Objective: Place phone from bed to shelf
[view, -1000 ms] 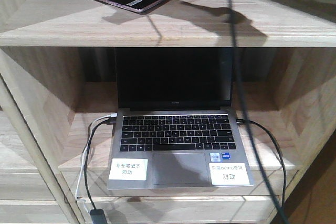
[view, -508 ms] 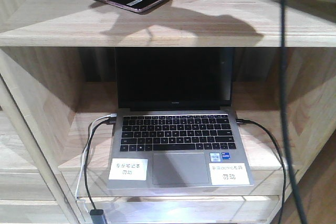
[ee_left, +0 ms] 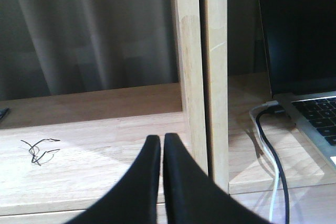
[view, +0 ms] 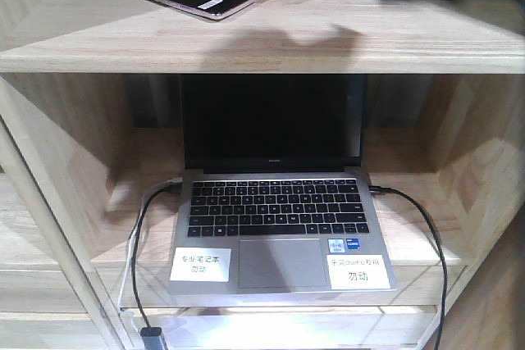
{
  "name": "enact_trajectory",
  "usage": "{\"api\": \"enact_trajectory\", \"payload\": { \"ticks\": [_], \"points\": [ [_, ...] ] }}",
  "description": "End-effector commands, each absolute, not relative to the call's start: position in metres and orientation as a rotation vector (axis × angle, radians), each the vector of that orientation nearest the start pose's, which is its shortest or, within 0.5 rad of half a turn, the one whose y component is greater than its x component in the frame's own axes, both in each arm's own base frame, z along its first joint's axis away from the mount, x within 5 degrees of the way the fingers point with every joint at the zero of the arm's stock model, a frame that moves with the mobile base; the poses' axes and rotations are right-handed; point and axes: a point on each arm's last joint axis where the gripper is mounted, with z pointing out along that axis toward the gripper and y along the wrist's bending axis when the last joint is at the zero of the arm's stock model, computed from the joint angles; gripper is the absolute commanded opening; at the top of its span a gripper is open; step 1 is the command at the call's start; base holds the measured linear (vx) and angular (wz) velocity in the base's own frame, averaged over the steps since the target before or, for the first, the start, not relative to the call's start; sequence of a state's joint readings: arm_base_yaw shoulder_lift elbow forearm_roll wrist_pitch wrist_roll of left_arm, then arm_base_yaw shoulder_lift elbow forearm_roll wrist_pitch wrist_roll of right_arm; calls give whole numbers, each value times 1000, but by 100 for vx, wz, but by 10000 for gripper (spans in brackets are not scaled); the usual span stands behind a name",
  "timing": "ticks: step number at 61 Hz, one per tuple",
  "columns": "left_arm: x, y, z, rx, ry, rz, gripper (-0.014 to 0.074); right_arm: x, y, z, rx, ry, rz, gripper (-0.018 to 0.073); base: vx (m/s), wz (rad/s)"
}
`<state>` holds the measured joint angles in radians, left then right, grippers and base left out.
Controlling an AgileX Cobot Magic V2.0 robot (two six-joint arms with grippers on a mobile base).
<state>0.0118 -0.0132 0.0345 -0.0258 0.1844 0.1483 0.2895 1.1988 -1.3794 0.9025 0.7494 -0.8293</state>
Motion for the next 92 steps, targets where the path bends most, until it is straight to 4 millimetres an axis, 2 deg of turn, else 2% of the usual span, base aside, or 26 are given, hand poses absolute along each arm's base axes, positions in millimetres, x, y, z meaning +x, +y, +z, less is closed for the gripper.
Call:
{"api": "enact_trajectory", "payload": {
  "ticks": [1,15,25,38,47,57,92],
  "points": [
    [55,0,200,81,1580,88,1,186,98,478,-582,1561,620,-5,0,0],
    [55,0,200,81,1580,88,1,120,70,446,-484,1489,556,-5,0,0],
    [55,0,200,81,1580,88,1,70,55,421,-474,1417,538,-5,0,0],
    [55,0,200,81,1580,88,1,30,43,379,-468,1365,543,-5,0,0],
    [55,0,200,81,1580,88,1,18,40,350,-468,1363,546,-5,0,0],
    [55,0,200,81,1580,88,1,19,40,328,-469,1395,546,-5,0,0],
    [55,0,200,81,1580,88,1,20,41,326,-476,1405,556,-5,0,0]
  ]
}}
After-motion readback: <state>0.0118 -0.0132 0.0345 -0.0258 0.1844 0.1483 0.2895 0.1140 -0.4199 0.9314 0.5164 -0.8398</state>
